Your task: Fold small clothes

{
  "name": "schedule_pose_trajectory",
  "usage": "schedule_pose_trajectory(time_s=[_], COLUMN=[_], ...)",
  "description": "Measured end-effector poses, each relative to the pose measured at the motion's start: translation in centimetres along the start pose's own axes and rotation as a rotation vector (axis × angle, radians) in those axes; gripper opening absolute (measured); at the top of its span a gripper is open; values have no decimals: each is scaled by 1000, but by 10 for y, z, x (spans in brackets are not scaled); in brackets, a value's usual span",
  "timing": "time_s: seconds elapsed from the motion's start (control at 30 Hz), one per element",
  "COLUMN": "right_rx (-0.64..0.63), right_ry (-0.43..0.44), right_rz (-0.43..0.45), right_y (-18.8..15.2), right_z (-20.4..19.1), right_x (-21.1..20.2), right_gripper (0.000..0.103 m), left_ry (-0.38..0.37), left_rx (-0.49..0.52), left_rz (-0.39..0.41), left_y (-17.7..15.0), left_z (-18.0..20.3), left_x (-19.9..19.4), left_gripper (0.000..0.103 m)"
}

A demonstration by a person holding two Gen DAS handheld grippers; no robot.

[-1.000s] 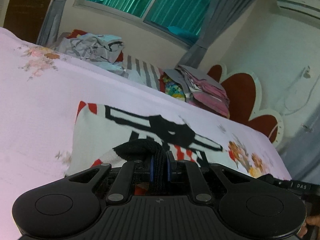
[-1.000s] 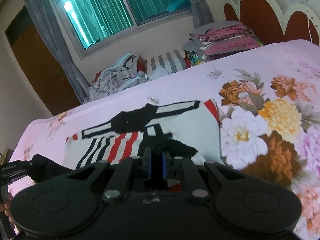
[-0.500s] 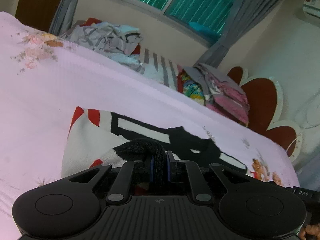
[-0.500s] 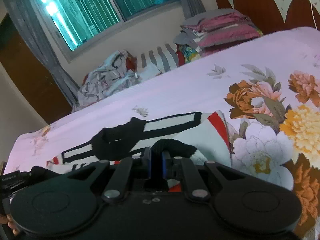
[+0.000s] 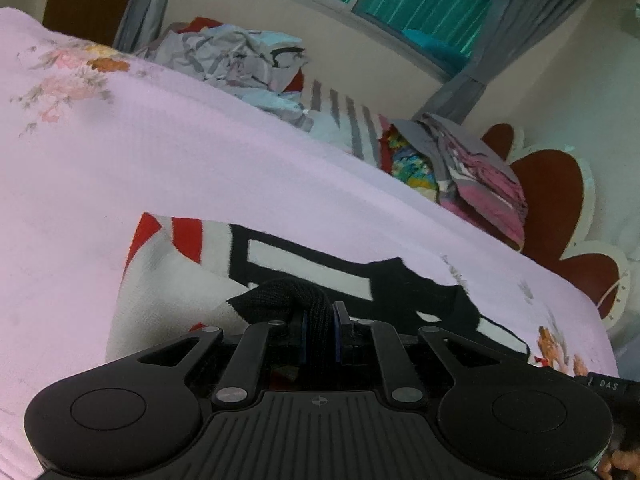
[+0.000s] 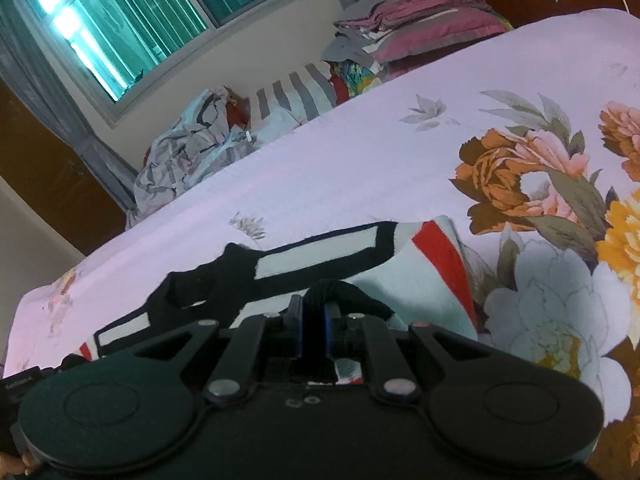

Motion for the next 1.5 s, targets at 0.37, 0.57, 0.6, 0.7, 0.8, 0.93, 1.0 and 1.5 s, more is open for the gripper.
schedule_pose_trajectory(time_s=[0.37, 0.57, 0.6, 0.7, 0.8, 0.93, 1.0, 1.5], right_rx=[-41, -113, -117, -150, -210, -271, -293, -355], right_ry=[-46, -77, -73, -62, -47, -29, -24, -186], right_rz=[25, 76, 91, 131, 99, 41, 16, 25], right_y=[13, 20, 21, 20, 14, 1, -5, -10], right_z=[3, 0, 0, -6, -18, -34, -41, -19], right_x=[11, 3, 0, -6, 4, 23, 31, 38], right_gripper=[28, 31, 31, 30, 27, 26, 26, 0], left_ry=[-31, -34, -24, -23, -26, -42, -13, 54], left_rx=[-136, -124, -112, -18, 131, 205, 232, 229], left_rz=[-46, 60, 63, 61, 24, -28, -33, -17], left_y=[9, 29, 30, 26, 10, -13, -18, -26], left_z=[-15, -13, -12, -4, 16, 40, 43, 5], left_x=[14, -4, -6, -9, -2, 13, 20, 4], left_gripper=[33, 70, 70, 70, 70, 70, 70, 43])
Point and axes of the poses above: each gripper's, at about its wrist camera, not at the fingertips, and x roughly the way its jaws point, z to its right, y to its top, the point moved 2 cm from there along x, roughly the way its jaws point, and after that the axes turned 1 degree about -x, right-handed, at the moved point
